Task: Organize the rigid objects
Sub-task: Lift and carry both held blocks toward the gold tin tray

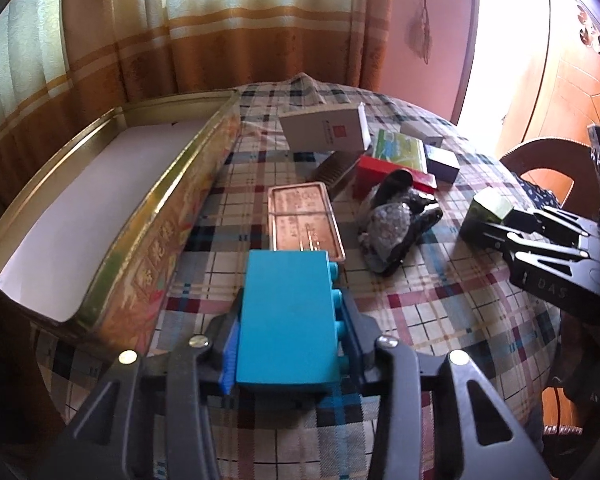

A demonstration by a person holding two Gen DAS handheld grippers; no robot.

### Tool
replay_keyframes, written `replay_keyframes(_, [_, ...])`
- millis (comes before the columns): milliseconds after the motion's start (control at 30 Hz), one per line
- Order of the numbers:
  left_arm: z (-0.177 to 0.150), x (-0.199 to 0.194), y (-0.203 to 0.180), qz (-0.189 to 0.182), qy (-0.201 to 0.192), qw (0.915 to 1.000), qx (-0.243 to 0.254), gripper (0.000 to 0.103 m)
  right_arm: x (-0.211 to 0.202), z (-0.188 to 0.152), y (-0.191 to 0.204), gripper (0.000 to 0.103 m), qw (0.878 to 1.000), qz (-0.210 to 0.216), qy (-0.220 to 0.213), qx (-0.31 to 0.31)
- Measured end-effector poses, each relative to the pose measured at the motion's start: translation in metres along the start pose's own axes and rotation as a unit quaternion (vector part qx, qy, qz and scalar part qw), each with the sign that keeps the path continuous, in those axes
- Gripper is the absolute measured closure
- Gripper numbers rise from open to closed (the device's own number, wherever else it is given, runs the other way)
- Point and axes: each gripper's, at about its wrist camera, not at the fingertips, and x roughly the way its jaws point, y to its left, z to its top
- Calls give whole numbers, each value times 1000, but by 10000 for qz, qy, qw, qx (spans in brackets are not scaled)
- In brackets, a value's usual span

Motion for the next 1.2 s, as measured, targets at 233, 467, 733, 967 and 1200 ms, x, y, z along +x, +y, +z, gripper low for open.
replay_keyframes(233, [3,-9,2,59,-213,9998,-7,62,-12,3,2,58,9995,127,-280,-20])
replay_keyframes(467, [8,-22,4,172,-543,9984,-34,62,-24,7,13,58,9978,267,-592,-144])
replay_keyframes(733, [12,-33,8,313,-860,9958,-83,62,-33,7,24,58,9958,436,-771,-237])
replay_keyframes(967, [13,-42,9,423,-1078,9932,-86,62,-41,8,36,58,9936,616,-872,-354])
replay_keyframes(1200, [14,-46,9,516,-1177,9917,-88,62,-46,10,44,58,9921,732,-927,-415])
